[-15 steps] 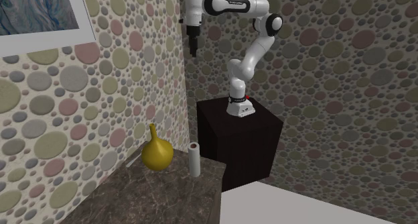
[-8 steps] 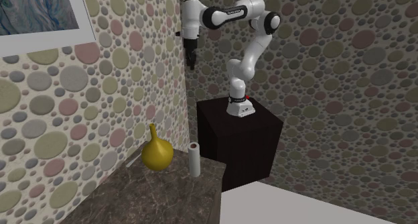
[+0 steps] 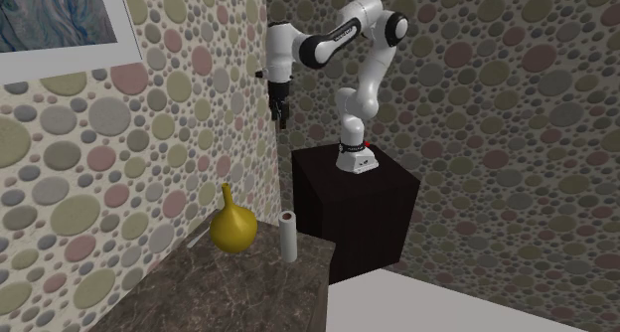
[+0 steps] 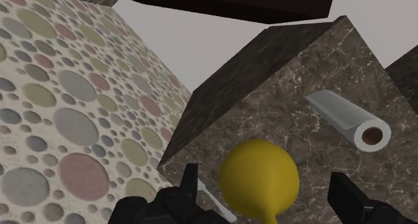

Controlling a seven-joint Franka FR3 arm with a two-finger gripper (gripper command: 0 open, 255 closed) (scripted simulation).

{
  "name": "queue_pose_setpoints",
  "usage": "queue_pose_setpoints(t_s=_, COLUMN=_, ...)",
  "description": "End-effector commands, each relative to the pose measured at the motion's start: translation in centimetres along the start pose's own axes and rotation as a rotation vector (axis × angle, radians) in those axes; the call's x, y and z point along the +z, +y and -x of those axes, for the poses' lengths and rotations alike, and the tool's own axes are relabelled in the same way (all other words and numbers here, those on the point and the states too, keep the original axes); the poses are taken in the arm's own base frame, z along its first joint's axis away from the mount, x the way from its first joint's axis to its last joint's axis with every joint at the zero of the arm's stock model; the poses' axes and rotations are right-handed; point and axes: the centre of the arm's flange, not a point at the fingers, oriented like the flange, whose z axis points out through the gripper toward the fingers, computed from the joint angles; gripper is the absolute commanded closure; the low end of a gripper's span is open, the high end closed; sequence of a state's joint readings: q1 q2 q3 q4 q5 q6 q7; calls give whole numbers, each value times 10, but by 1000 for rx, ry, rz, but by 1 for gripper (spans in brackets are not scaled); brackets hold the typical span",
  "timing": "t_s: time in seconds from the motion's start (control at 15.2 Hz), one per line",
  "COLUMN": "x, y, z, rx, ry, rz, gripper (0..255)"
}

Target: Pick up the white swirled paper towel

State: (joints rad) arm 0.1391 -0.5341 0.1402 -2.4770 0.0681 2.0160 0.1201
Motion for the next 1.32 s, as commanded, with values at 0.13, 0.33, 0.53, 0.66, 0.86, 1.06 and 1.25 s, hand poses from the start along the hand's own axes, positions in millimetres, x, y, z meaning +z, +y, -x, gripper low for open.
queue_pose_setpoints(t_s=0.13, x=39, y=-35, z=-14, rx=-57, ry=1, rz=4, gripper=0)
queue_pose_setpoints(t_s=0.33, x=66, y=-62, z=-25, rx=-100, ry=0, rz=8, gripper=0)
queue_pose_setpoints(t_s=0.53, x=95, y=-89, z=-34, rx=-142, ry=-1, rz=12, gripper=0)
queue_pose_setpoints(t_s=0.66, x=113, y=-107, z=-39, rx=-171, ry=-1, rz=15, gripper=0)
queue_pose_setpoints(t_s=0.86, x=142, y=-134, z=-46, rx=-213, ry=-2, rz=19, gripper=0)
queue_pose_setpoints(t_s=1.06, x=170, y=-162, z=-52, rx=-256, ry=-2, rz=22, gripper=0)
queue_pose_setpoints(t_s=1.25, x=199, y=-190, z=-57, rx=-298, ry=-3, rz=26, gripper=0)
